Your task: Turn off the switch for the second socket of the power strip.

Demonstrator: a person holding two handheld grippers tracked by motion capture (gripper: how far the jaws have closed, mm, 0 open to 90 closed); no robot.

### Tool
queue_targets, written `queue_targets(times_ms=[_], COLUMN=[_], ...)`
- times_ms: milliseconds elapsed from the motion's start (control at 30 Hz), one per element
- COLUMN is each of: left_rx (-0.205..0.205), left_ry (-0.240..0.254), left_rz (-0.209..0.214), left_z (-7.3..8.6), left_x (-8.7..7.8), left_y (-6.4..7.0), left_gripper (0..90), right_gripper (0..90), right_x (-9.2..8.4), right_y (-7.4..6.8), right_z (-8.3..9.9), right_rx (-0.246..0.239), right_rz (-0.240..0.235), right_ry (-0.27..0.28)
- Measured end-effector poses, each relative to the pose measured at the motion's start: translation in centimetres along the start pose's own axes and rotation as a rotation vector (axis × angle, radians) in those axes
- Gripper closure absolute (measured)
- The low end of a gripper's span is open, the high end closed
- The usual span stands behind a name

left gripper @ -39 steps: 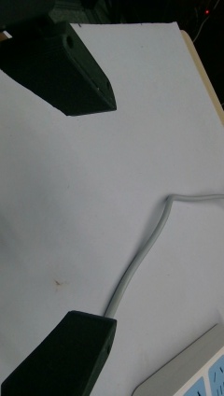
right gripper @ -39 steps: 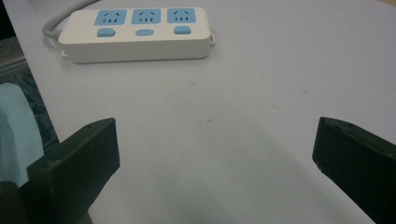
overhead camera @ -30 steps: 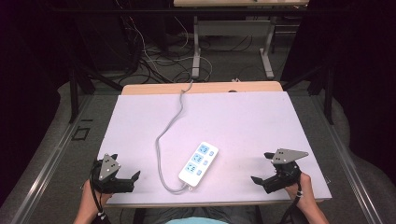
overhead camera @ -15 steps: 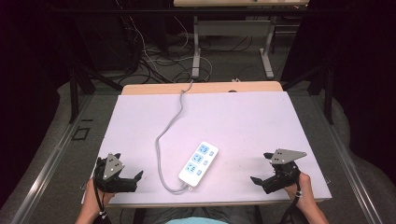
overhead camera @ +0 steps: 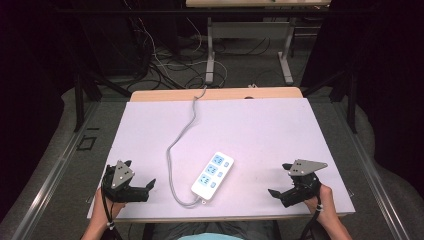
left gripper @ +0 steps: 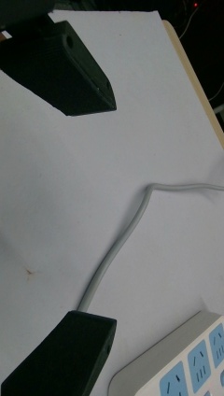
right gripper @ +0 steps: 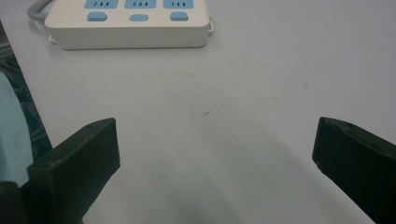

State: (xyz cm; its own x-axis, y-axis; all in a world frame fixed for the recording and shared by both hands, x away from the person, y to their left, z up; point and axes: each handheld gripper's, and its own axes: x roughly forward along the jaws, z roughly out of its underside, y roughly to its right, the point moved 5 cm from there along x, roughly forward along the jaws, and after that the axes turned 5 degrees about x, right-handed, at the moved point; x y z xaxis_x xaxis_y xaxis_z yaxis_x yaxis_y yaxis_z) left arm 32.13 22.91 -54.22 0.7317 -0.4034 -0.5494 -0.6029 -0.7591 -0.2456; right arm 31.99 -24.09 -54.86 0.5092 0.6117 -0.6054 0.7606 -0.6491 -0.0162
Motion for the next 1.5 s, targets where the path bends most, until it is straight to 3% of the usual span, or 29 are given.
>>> queue_targets(times_ms=[200, 300, 400, 433, 900, 1000, 1200, 1233, 1500], left_rx=[-0.004, -0.017, 0.005, -0.009, 0.031, 0.024, 0.056, 0.043, 0.065], left_ry=[0.016, 0.017, 0.031, 0.037, 0.025, 0.025, 0.022, 0.02, 0.034], left_rz=[-0.01, -0.006, -0.023, -0.014, -0.003, 0.011, 0.016, 0.028, 0.049], left_z=[-0.7, -1.0, -1.4, -1.5, -2.9, -3.1, -3.5, -3.5, -4.4], left_x=[0.5, 0.8, 0.7, 0.8, 2.8, 3.0, 3.5, 3.6, 4.6], left_y=[-0.4, -0.3, -0.4, -0.3, -0.4, -0.1, 0.1, 0.3, 1.1], left_gripper=[0.0, 0.0, 0.0, 0.0, 0.0, 0.0, 0.0, 0.0, 0.0], right_gripper=[0.0, 0.0, 0.0, 0.0, 0.1, 0.1, 0.2, 0.2, 0.2], right_x=[0.0, 0.1, 0.0, 0.0, 0.0, 0.0, 0.1, 0.2, 0.2], right_y=[-0.1, 0.0, -0.1, -0.1, 0.0, 0.0, 0.1, 0.2, 0.1], right_z=[0.0, 0.1, 0.1, 0.1, 0.1, 0.1, 0.1, 0.1, 0.1], right_rx=[0.002, 0.005, 0.009, 0.004, 0.006, 0.0, 0.005, -0.003, -0.003], right_rz=[0.018, -0.001, 0.01, 0.008, 0.009, 0.004, 0.021, 0.009, 0.008], right_ry=[-0.007, -0.015, -0.006, -0.008, -0.013, -0.019, -0.016, -0.025, -0.024])
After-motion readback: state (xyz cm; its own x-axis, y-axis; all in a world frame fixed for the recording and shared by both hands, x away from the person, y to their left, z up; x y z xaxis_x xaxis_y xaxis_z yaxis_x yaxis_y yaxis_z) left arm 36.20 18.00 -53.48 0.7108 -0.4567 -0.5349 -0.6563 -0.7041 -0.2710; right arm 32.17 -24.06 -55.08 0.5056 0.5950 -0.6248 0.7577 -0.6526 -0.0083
